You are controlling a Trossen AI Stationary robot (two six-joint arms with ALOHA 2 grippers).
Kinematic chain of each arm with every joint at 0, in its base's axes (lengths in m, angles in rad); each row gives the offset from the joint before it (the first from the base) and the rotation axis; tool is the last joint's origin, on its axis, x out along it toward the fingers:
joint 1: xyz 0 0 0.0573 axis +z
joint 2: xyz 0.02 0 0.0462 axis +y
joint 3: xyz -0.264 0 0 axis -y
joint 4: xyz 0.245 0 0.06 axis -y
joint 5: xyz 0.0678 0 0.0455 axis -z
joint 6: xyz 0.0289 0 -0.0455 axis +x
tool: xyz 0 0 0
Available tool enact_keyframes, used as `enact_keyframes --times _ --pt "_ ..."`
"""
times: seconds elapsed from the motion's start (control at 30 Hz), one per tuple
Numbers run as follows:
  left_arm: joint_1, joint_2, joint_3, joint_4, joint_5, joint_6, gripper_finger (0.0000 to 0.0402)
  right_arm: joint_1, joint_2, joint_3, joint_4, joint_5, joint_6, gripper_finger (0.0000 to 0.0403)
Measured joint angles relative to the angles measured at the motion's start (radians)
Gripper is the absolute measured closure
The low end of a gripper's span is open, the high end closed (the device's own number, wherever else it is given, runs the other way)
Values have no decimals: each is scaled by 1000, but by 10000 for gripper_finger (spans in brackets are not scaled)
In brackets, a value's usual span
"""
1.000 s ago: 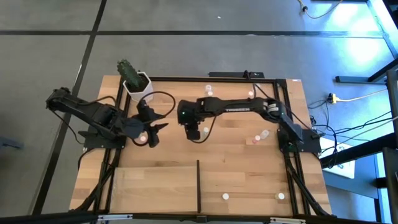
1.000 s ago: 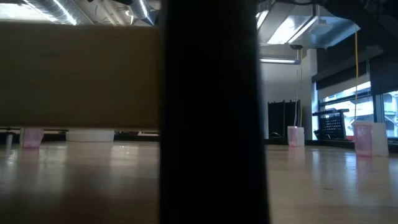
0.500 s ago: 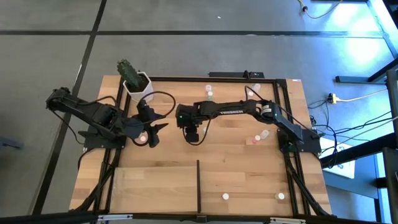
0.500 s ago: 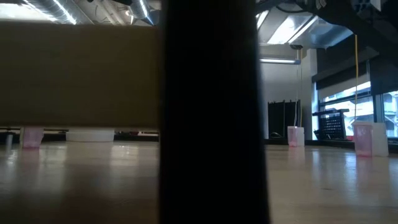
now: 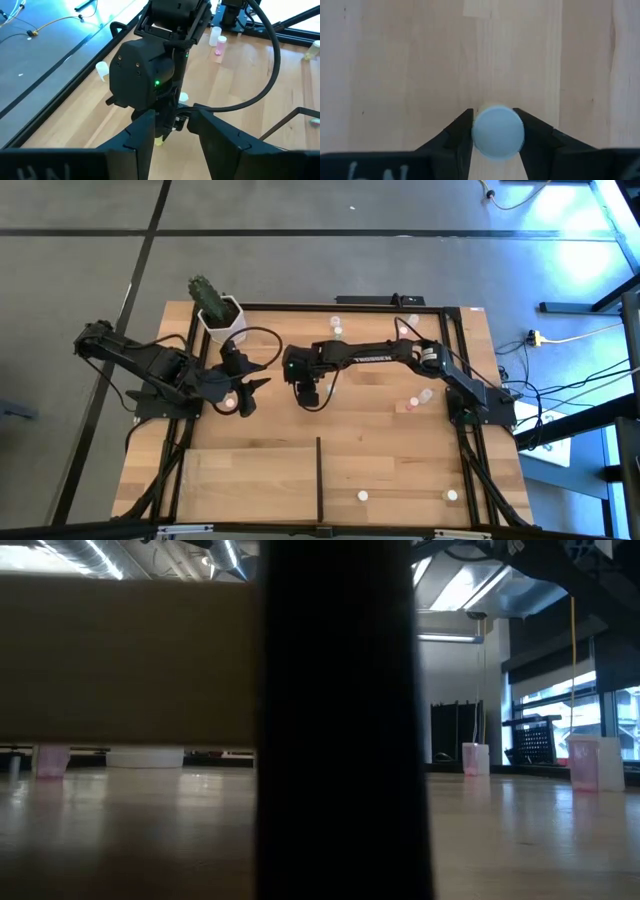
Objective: Pick and place medicine bottles onto shelf by color
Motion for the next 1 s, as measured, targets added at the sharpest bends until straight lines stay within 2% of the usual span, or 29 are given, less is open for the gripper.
enact_keyframes --times 0.43,0.77,1.0 --pt "0 0 0 0 0 0 260 0 0 0 -2 2 0 196" --pt "0 0 0 -1 0 -6 260 0 -23 0 -43 4 24 192" --pt "0 0 0 -1 0 -8 260 -1 -52 1 -50 71 26 192"
